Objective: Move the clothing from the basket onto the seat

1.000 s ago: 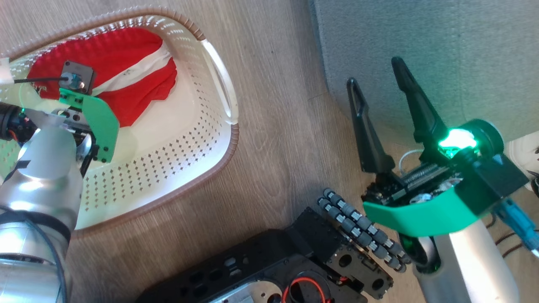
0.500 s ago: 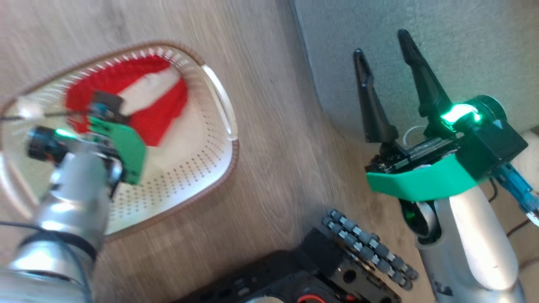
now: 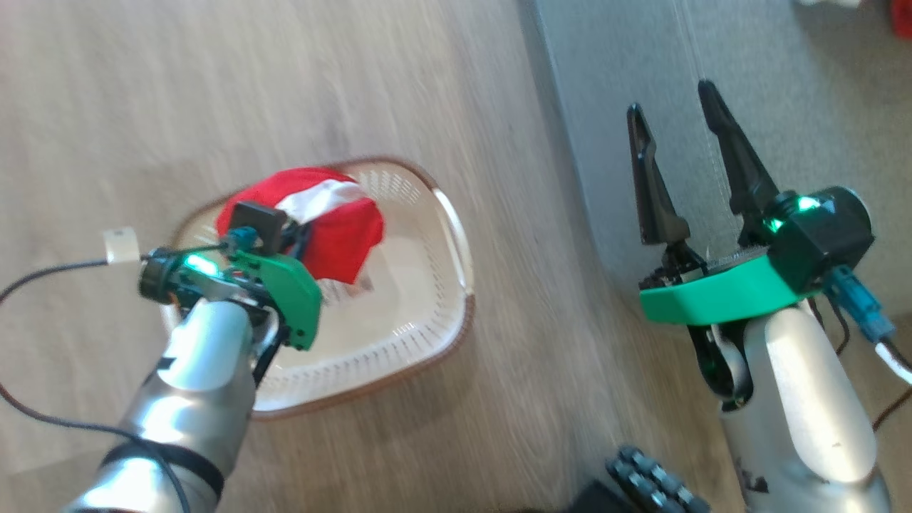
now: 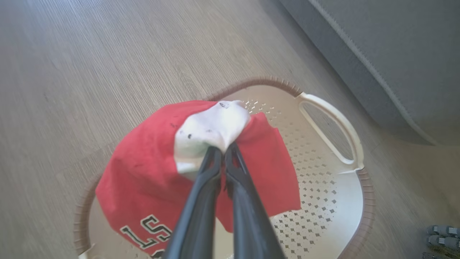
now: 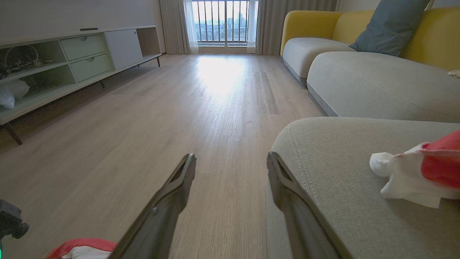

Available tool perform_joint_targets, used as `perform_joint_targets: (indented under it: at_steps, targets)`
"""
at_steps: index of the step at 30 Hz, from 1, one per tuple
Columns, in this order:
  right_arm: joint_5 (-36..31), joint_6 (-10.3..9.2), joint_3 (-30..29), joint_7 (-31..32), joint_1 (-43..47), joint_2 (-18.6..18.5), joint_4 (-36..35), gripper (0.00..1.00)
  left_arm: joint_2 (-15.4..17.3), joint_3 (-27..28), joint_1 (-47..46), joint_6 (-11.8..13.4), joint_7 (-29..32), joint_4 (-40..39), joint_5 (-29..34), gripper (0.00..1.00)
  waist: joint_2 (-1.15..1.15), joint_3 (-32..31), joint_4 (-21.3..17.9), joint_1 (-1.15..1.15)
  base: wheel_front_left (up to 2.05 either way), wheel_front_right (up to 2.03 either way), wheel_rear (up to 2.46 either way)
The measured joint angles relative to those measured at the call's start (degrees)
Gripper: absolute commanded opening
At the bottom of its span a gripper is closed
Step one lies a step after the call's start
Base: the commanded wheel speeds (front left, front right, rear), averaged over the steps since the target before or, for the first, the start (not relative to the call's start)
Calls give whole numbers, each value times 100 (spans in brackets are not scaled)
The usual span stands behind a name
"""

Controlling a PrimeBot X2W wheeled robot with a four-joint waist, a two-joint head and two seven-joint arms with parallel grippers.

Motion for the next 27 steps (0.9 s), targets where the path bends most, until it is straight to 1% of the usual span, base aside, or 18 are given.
perform_joint_targets:
  at_steps: [5,8,9,10,15,16,18,22,27]
  targets:
    - [-91,0,-125,1,277,-1,208,100,-59,69,408,-23,-1,-847,-43,0,0,-621,305,0,0,0,0]
    - [-99,0,-176,0,385,-1,280,100,-64,243,627,-23,-1,-1339,-96,0,0,-973,473,0,0,0,0]
    - [-99,0,-176,0,385,-1,280,100,-64,243,627,-23,-1,-1339,-96,0,0,-973,473,0,0,0,0]
    - [-99,0,-198,1,415,-1,291,100,-62,297,695,-23,0,-1525,-92,0,0,-1087,526,0,0,0,0]
    - [-99,0,-246,1,621,-2,401,100,-58,700,1035,29,-1,-2853,-84,0,0,-1598,757,0,0,0,0]
    - [-98,0,-242,1,727,-2,443,100,-65,892,1166,29,-2,-3421,-38,0,0,-1777,830,0,0,0,0]
    - [-98,0,-218,1,825,-2,458,100,-68,1059,1327,27,-2,-3952,25,0,0,-1946,893,0,0,0,0]
    - [-96,0,-165,1,948,-2,480,100,-93,1255,1656,-25,-8,-4760,170,0,0,-2236,984,0,0,0,0]
    - [-78,0,-81,1,1151,-2,491,100,-171,1360,1937,-59,-10,-5489,216,0,0,-2524,1055,0,0,0,0]
